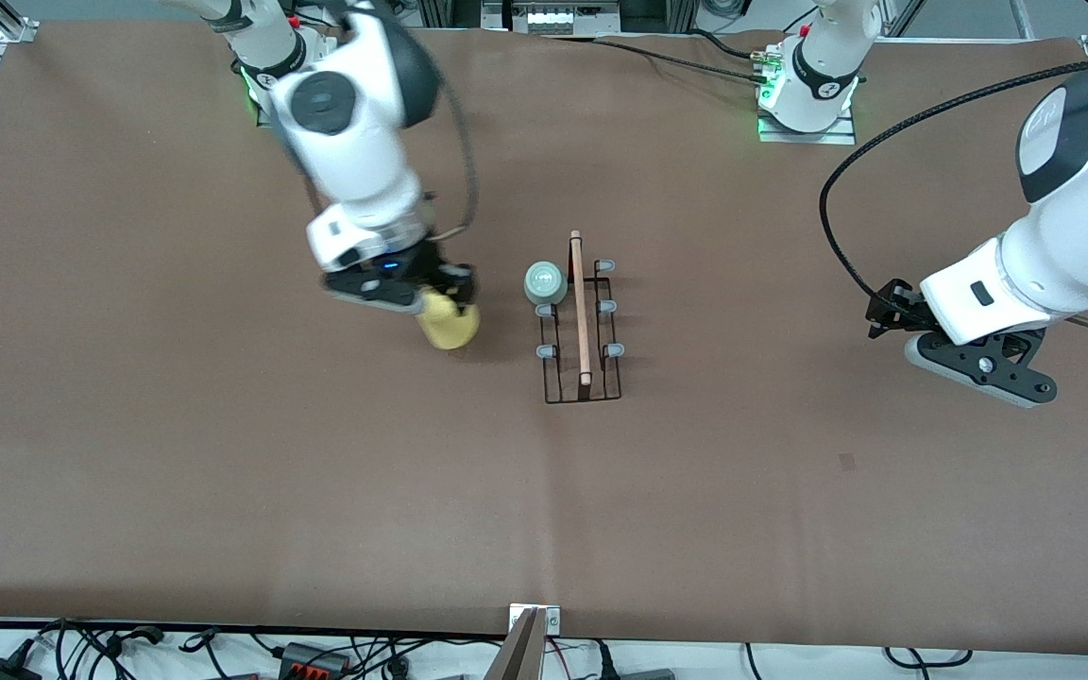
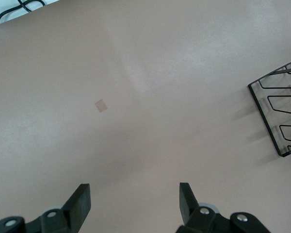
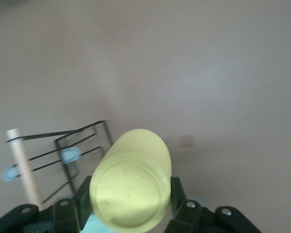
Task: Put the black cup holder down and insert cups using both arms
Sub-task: 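Lift the yellow cup with the right gripper and carry it to the rack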
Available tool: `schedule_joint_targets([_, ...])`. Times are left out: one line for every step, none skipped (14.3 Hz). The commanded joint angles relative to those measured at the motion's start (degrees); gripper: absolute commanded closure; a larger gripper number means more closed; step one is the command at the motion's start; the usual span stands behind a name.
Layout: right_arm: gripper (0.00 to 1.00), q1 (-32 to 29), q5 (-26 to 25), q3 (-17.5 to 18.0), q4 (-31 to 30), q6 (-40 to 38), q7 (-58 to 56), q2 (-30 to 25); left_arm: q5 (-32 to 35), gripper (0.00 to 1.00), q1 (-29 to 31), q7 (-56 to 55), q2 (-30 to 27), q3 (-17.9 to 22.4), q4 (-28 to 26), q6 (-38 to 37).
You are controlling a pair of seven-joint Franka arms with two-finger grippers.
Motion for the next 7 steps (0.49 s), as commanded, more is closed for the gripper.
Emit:
schedule_joint_targets([0.85, 3.47, -4.22, -0.72, 7.78, -0.64, 8.36, 7.71, -1.42, 0.18, 0.18, -0.16, 0.4, -0.35, 0.86, -0.25])
schedule_joint_targets([0.85, 3.82, -4.4, -0.72, 7.96, -0.38, 9.16, 8.51, -1.95, 0.18, 0.18, -0.16, 0.4, -0.27, 0.86, -0.25])
schedule_joint_targets([0.85, 4.52, -4.41, -0.72, 8.83, -0.29, 9.26, 9.38, -2.13, 0.18, 0.18, -0.16, 0.4, -0.18, 0.77, -0.25])
schedule_joint_targets([0.85, 4.79, -4.32, -0.72, 9.71, -0.29, 9.35, 10.0, -2.13, 0.18, 0.18, -0.16, 0.4, -0.18, 0.86, -0.25])
schedule_joint_targets([0.85, 5.06, -4.32, -0.72, 10.85, -0.29, 9.7, 10.79, -2.13, 0.18, 0.27, -0.16, 0.4, -0.18, 0.77, -0.25])
schedule_joint_targets([0.85, 5.49, -4.32, -0.72, 11.99, -0.29, 10.74, 11.58, -2.13, 0.18, 0.27, -0.16, 0.4, -0.18, 0.77, -0.25])
schedule_joint_targets([0.85, 5.5, -4.32, -0.72, 13.22, -0.29, 10.93, 12.29, -2.13, 0.18, 0.27, -0.16, 0.4, -0.18, 0.86, -0.25])
